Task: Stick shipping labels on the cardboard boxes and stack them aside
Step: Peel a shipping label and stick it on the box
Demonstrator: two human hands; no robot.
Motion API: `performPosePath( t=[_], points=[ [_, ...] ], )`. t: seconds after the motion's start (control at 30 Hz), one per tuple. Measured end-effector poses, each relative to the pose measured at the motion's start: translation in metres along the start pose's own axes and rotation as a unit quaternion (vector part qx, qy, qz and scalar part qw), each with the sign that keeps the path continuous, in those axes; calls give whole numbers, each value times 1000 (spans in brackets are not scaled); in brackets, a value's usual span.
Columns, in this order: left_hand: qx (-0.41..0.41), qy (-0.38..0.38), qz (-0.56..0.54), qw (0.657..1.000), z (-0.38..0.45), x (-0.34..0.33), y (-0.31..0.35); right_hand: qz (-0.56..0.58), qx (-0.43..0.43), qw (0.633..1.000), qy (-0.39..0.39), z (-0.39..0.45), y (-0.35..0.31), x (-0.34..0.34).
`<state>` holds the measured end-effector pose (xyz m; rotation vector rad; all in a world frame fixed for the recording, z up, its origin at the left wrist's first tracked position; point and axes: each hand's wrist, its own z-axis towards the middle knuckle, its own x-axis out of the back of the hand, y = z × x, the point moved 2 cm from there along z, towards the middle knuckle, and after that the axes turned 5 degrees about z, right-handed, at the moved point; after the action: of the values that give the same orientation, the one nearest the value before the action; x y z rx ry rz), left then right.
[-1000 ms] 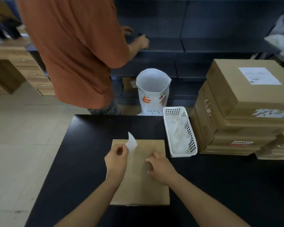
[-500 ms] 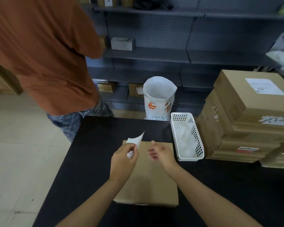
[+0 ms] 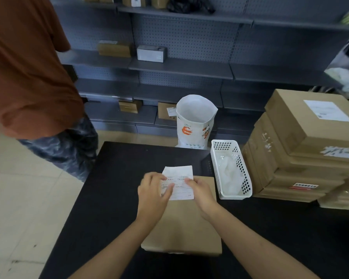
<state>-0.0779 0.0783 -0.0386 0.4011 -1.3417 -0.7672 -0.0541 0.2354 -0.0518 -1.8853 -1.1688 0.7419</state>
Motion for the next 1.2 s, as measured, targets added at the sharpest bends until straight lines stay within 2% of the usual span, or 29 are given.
performPosePath(
  t=[0.1, 0.17, 0.3, 0.43, 0.53, 0.67, 0.8, 1.0, 1.2],
  points=[
    [106, -42, -6, 993, 9, -4, -4, -4, -4, 1000, -15, 2, 5, -1],
    [129, -67, -26, 989, 12, -8, -6, 2, -11, 1000, -7, 3, 8, 0],
    [179, -59, -60, 980, 15, -16, -14, 22, -24, 999, 2, 5, 14, 4],
    [166, -126, -17, 978, 17, -29, -24, 26, -41, 999, 19, 4, 19, 10],
    [145, -133, 7, 980, 15, -35, -25, -61, -23, 995, 80, 0, 22, 14],
    [121, -152, 75, 978, 9, -43, -27, -249, 14, 957, 146, 3, 36, 19],
    [83, -165, 125, 975, -3, -56, -38, -408, 56, 896, 169, 8, 53, 26],
    [40, -161, 163, 973, -13, -73, -47, -473, 116, 854, 183, 14, 69, 32],
    [-10, -149, 203, 968, -9, -82, -52, -534, 199, 795, 207, 19, 82, 31]
  ],
)
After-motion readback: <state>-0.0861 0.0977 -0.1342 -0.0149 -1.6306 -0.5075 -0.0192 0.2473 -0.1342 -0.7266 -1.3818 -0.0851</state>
